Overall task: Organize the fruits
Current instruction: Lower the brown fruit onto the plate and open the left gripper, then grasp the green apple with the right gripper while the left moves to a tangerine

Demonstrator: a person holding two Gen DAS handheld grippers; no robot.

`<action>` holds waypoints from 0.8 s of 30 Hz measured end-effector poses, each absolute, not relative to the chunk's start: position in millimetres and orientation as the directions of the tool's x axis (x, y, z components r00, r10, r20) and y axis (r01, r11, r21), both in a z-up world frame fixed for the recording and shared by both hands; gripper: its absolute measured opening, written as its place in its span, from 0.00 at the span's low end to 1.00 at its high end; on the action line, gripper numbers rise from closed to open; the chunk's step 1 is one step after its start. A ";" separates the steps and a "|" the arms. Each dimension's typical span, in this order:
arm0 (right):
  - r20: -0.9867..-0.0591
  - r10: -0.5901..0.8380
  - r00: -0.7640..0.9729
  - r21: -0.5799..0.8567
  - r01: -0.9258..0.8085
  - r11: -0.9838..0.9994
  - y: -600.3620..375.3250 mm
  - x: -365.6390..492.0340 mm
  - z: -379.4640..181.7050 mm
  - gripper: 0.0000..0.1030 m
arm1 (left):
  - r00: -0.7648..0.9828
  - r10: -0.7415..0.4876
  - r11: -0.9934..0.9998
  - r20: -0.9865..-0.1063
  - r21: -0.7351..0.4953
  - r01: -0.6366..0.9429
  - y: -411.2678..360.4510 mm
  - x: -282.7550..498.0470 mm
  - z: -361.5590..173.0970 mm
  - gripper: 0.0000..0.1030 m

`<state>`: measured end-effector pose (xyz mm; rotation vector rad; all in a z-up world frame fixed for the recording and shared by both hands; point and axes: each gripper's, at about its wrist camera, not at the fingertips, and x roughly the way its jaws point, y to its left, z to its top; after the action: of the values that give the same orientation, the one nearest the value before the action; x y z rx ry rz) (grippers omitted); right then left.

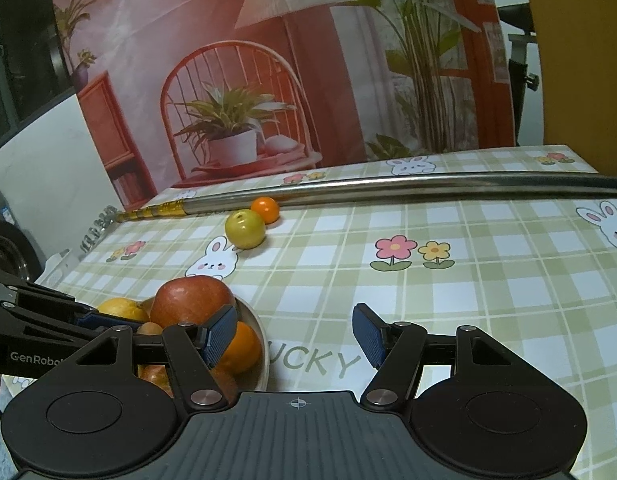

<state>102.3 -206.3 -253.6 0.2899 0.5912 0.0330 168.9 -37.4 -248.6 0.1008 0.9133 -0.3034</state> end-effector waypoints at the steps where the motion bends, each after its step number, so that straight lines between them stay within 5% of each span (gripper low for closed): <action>1: -0.545 0.113 0.831 0.280 0.053 0.959 -207.1 102.4 -253.9 0.59 | 0.572 -0.216 0.953 -0.791 -0.044 0.300 -37.2 168.7 -248.6 0.25; 24: -0.539 0.109 0.835 0.285 0.059 0.957 -210.8 101.3 -254.3 0.59 | 0.691 -0.203 0.975 -0.694 -0.080 0.206 2.2 151.3 -210.3 0.27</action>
<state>101.3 -210.8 -254.3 0.2977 0.5843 0.0273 151.3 2.2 -210.3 0.0042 0.7746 -0.2290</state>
